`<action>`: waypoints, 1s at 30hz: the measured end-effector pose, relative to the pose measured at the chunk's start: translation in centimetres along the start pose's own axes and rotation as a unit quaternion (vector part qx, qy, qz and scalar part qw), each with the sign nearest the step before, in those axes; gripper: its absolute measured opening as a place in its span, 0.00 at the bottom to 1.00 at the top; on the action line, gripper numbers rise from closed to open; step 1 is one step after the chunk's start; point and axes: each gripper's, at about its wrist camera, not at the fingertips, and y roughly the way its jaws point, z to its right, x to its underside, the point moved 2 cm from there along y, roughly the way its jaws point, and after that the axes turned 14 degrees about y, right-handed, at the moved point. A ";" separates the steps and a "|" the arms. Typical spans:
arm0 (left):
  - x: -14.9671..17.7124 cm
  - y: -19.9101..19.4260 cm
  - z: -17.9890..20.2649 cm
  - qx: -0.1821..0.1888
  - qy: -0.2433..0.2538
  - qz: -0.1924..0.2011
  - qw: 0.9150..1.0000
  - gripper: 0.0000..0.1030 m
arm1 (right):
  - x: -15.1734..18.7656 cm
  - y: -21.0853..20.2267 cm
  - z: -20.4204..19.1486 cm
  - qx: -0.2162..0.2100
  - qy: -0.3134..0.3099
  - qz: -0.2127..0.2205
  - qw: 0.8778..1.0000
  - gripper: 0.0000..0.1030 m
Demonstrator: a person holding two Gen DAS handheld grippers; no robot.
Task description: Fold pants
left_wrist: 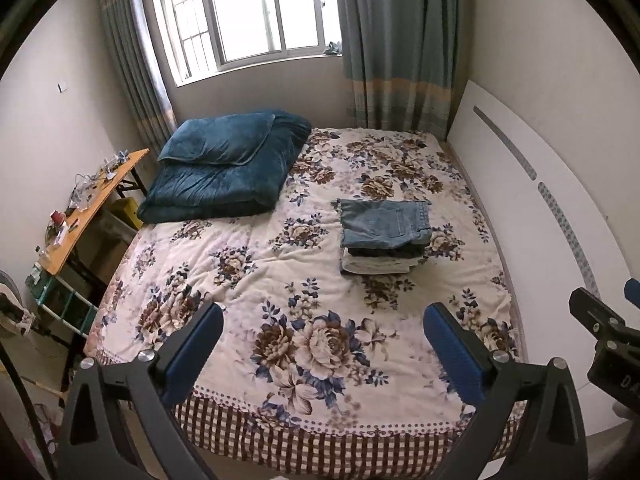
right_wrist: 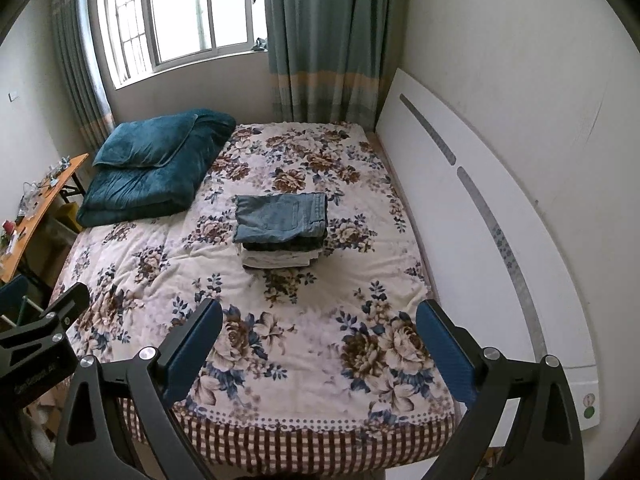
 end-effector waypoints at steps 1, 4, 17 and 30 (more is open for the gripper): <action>0.0 0.0 0.1 0.000 0.001 0.000 1.000 0.99 | 0.1 0.1 0.1 -0.001 0.001 0.001 1.000 0.96; -0.1 0.0 -0.1 -0.002 0.001 0.001 1.000 0.99 | 0.2 0.2 0.2 -0.002 0.002 0.000 1.000 0.97; -0.1 0.0 -0.2 0.004 0.000 0.000 1.000 0.99 | 0.3 0.4 -0.1 -0.005 0.000 -0.006 1.000 0.97; 0.2 -0.3 0.2 0.004 0.002 0.004 1.000 0.99 | 0.4 0.2 -0.1 -0.006 0.002 -0.007 1.000 0.96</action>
